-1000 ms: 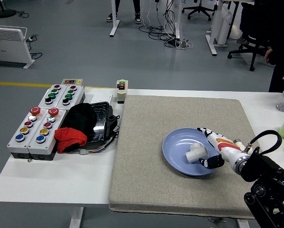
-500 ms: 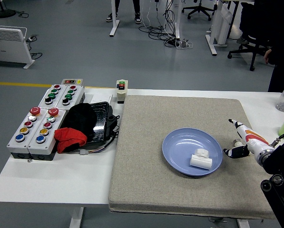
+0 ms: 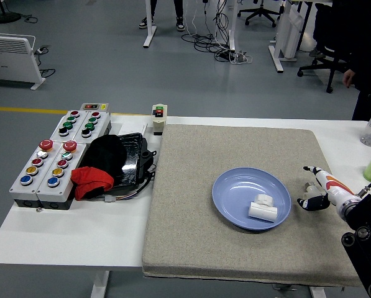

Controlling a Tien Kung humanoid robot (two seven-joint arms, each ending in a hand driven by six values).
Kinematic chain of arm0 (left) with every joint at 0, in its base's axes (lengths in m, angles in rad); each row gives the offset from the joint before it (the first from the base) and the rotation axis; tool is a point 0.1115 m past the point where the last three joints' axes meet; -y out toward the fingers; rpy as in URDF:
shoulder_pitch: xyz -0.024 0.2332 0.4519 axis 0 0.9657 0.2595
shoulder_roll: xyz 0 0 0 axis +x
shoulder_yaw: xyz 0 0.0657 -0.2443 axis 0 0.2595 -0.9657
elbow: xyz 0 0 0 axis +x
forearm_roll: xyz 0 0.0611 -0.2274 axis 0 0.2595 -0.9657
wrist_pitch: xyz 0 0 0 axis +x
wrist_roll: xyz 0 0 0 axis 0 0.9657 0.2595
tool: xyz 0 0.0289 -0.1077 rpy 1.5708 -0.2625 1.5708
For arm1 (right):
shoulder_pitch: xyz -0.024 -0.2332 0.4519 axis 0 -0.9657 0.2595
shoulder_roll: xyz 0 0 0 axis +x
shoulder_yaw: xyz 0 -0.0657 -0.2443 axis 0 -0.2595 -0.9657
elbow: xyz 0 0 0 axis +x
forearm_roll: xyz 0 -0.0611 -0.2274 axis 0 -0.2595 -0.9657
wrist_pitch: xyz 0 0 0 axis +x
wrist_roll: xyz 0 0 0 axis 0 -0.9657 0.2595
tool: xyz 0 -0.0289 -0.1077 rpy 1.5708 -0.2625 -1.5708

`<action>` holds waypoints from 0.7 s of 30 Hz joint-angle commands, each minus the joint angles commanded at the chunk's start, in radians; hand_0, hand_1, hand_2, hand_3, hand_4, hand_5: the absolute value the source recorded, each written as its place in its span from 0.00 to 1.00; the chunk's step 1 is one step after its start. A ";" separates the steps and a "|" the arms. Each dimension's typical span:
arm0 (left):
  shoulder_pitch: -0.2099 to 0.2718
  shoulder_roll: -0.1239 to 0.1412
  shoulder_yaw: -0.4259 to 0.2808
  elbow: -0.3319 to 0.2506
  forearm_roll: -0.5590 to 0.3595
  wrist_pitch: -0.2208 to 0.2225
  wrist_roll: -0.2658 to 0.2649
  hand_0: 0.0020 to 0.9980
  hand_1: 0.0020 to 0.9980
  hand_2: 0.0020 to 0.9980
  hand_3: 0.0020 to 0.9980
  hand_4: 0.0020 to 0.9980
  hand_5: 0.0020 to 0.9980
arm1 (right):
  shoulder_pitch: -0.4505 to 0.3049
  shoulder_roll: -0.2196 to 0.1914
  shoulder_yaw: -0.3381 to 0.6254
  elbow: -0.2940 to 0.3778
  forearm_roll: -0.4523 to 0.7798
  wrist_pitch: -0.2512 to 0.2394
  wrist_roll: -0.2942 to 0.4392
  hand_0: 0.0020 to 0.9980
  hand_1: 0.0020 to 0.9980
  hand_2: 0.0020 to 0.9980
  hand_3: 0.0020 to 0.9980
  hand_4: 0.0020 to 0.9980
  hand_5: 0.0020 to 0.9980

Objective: Pick pipe place plate twice

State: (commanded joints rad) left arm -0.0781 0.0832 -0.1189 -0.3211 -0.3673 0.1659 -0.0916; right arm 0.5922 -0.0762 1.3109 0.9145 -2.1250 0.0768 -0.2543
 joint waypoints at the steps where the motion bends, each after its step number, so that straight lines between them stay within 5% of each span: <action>1: 0.000 0.000 -0.001 0.000 0.000 0.000 0.000 0.70 0.69 0.71 0.66 0.34 1.00 | 0.008 0.000 -0.014 -0.016 -0.012 -0.006 -0.003 0.92 0.89 0.97 0.90 0.74 0.29; 4: -0.001 -0.001 -0.002 0.000 0.001 0.001 0.000 0.70 0.69 0.71 0.66 0.34 1.00 | 0.025 0.000 -0.041 -0.061 -0.038 -0.021 -0.012 0.92 0.89 0.97 0.90 0.74 0.29; 5: -0.001 -0.001 -0.002 0.000 0.001 0.001 0.000 0.70 0.69 0.72 0.66 0.34 1.00 | 0.031 0.000 -0.047 -0.078 -0.046 -0.031 -0.015 0.71 0.74 0.76 0.78 0.67 0.25; 10: -0.002 0.000 -0.005 -0.001 0.002 0.001 -0.001 0.70 0.69 0.72 0.66 0.34 1.00 | 0.042 -0.005 -0.051 -0.104 -0.066 -0.055 -0.026 0.71 0.74 0.76 0.78 0.67 0.25; 11: -0.003 0.000 -0.005 -0.001 0.002 0.001 -0.001 0.70 0.69 0.71 0.66 0.34 1.00 | 0.043 -0.006 -0.051 -0.106 -0.063 -0.052 -0.027 0.49 0.57 0.58 0.70 0.57 0.16; 16: -0.003 0.000 -0.004 -0.001 0.003 0.001 0.000 0.70 0.69 0.71 0.66 0.34 1.00 | 0.041 -0.009 -0.054 -0.108 -0.049 -0.044 -0.014 0.49 0.57 0.58 0.70 0.57 0.16; 17: -0.003 0.000 -0.004 -0.001 0.003 0.001 0.000 0.70 0.69 0.72 0.66 0.34 1.00 | 0.041 -0.009 -0.055 -0.107 -0.047 -0.044 -0.013 0.29 0.40 0.49 0.59 0.51 0.13; 21: -0.002 -0.001 -0.002 -0.001 0.002 0.000 0.000 0.70 0.69 0.72 0.66 0.34 1.00 | 0.032 -0.015 -0.059 -0.086 -0.041 -0.050 0.000 0.29 0.40 0.49 0.59 0.51 0.13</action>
State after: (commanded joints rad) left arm -0.0805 0.0826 -0.1213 -0.3218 -0.3651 0.1663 -0.0913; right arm 0.6237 -0.0917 1.2521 0.8283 -2.1660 0.0271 -0.2548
